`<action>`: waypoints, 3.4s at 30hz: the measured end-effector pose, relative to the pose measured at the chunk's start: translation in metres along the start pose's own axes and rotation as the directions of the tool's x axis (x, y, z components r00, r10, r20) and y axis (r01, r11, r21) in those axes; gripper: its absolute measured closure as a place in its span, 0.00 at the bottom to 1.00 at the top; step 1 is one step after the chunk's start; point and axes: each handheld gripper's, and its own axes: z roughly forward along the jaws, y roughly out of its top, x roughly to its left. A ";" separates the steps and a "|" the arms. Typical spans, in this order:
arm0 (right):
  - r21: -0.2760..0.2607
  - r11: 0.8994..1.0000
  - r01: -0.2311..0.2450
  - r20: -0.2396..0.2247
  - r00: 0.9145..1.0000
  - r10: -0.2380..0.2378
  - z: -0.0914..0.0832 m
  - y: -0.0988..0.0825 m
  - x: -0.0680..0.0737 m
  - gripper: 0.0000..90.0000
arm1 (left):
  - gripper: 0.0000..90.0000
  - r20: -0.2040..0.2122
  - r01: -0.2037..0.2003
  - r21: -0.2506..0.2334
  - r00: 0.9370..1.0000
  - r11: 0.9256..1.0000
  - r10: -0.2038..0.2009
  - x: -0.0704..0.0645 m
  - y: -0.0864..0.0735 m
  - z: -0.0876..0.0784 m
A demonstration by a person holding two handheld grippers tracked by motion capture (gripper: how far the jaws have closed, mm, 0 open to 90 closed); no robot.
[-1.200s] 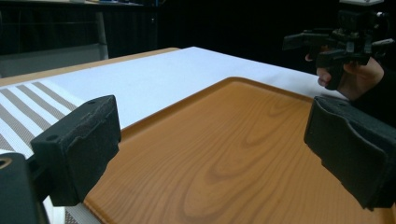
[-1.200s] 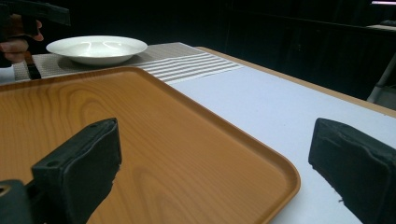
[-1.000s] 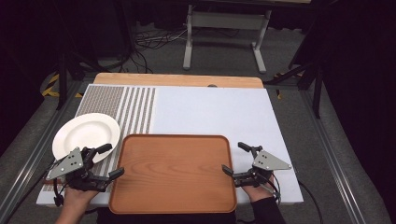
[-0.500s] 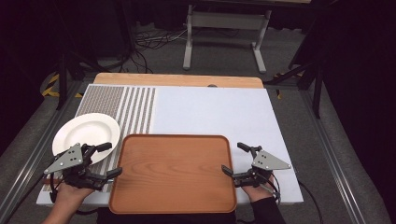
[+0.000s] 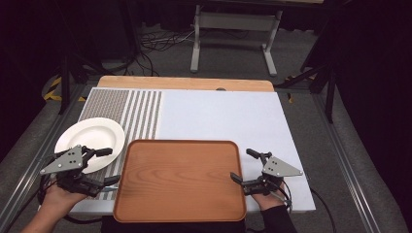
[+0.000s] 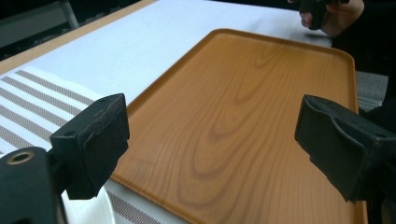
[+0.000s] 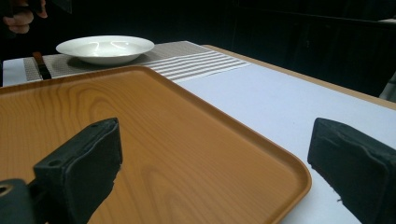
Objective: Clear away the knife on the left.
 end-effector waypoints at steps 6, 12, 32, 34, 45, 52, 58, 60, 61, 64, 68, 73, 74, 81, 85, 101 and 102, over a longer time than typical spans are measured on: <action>0.000 1.000 -0.001 -0.004 1.000 0.001 0.000 0.000 0.000 0.04 | 0.12 0.007 -0.040 0.090 0.999 0.995 0.039 0.004 0.004 -0.008; -0.001 1.000 -0.002 -0.006 1.000 0.002 0.001 0.000 0.000 0.04 | 0.14 -0.004 -0.058 0.135 0.998 0.989 0.059 0.006 0.006 -0.017; 0.008 1.000 -0.001 -0.010 1.000 0.001 0.002 -0.001 0.000 0.04 | 0.19 0.007 -0.124 0.333 0.992 0.935 0.129 0.021 0.008 -0.046; 0.007 1.000 -0.001 -0.012 1.000 0.001 0.002 -0.001 0.000 0.04 | 0.19 0.015 -0.124 0.343 0.992 0.931 0.127 0.022 0.007 -0.047; 0.010 1.000 0.003 -0.021 1.000 -0.003 0.002 -0.002 0.000 0.04 | 0.21 0.087 -0.177 0.476 0.984 0.861 0.154 0.026 0.002 -0.048; 0.012 1.000 0.002 -0.030 1.000 -0.002 0.003 -0.002 0.001 0.04 | 0.25 0.147 -0.207 0.557 0.978 0.804 0.150 0.031 -0.005 -0.049; 0.016 1.000 0.004 -0.033 0.999 -0.004 0.004 -0.002 0.001 0.04 | 0.30 0.177 -0.219 0.616 0.975 0.757 0.138 0.034 -0.014 -0.046; 0.016 1.000 0.005 -0.035 0.999 -0.005 0.004 -0.002 0.001 0.04 | 0.32 0.184 -0.223 0.634 0.974 0.740 0.136 0.035 -0.017 -0.045; 0.017 1.000 0.005 -0.035 0.999 -0.004 0.004 -0.002 0.001 0.04 | 0.32 0.195 -0.224 0.649 0.973 0.727 0.126 0.035 -0.020 -0.045; 0.020 1.000 0.005 -0.038 0.999 -0.004 0.004 -0.002 0.001 0.04 | 0.35 0.197 -0.229 0.663 0.972 0.713 0.129 0.036 -0.022 -0.044; 0.024 1.000 0.005 -0.040 0.999 -0.004 0.005 -0.002 0.001 0.04 | 0.37 0.206 -0.236 0.699 0.970 0.675 0.126 0.039 -0.026 -0.041; 0.023 1.000 0.003 -0.046 0.999 -0.002 0.005 -0.003 0.001 0.04 | 0.40 0.219 -0.242 0.741 0.969 0.627 0.115 0.041 -0.030 -0.038; 0.022 1.000 0.003 -0.047 0.999 -0.002 0.005 -0.003 0.001 0.04 | 0.41 0.223 -0.241 0.748 0.969 0.619 0.107 0.041 -0.030 -0.037; 0.024 1.000 0.002 -0.049 0.999 -0.001 0.005 -0.003 0.001 0.04 | 0.48 0.239 -0.251 0.790 0.966 0.559 0.098 0.046 -0.035 -0.035; 0.024 1.000 0.002 -0.050 0.999 -0.001 0.005 -0.003 0.001 0.04 | 0.55 0.255 -0.271 0.800 0.961 0.535 0.104 0.048 -0.036 -0.034; 0.023 1.000 0.007 -0.048 0.999 -0.006 0.005 -0.003 0.002 0.05 | 0.85 0.356 -0.399 0.803 0.917 0.443 0.181 0.046 -0.041 -0.022; 0.023 1.000 0.007 -0.048 0.999 -0.006 0.005 -0.003 0.001 0.05 | 0.85 0.364 -0.407 0.804 0.913 0.434 0.182 0.045 -0.041 -0.021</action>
